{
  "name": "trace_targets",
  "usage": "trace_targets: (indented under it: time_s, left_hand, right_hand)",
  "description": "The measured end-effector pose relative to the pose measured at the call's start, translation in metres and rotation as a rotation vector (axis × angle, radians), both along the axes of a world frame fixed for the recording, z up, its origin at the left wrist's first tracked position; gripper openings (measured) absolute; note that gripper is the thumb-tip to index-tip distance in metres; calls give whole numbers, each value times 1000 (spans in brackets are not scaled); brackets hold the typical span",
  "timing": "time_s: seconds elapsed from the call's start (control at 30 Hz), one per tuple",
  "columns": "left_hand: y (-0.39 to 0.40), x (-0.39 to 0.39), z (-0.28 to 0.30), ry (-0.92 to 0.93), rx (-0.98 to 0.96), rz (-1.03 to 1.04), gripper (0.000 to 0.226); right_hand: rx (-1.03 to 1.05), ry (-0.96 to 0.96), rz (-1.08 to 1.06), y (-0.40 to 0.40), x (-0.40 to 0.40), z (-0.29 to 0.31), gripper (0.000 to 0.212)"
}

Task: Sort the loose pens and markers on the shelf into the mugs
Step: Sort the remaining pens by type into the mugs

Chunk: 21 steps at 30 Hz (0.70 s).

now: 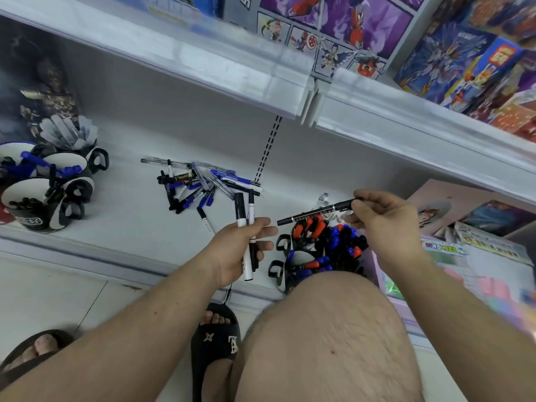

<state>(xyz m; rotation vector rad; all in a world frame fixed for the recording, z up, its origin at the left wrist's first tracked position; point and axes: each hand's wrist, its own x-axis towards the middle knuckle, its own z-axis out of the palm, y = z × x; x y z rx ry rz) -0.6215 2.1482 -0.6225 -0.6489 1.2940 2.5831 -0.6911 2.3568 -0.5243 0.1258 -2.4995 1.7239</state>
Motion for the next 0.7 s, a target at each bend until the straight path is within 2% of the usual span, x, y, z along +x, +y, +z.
trace_targets:
  time_s: [0.13,0.27,0.4,0.57,0.6,0.7]
  left_hand:
    - [7,0,-16,-53,30,-7,25]
    - [5,2,-23,-65,79,6,27]
    - [6,4,-19,-42,113,-27,27]
    - [2,11,-13,16,101,-131,28]
    - [0,13,-13,25,98,-142,28]
    - [-5,17,-12,50,107,-167,29]
  right_hand:
    - [169,42,-88,21,-1,-26,17]
    - [471,36,-52,30,-1,-69,17]
    - [740,140,-63,26,-2,-107,25]
    - [942,335,-9,19,-15,-144,26]
    - [1008,333,14,17,-17,-149,26]
    - [1236,124,115,12,-18,-162,22]
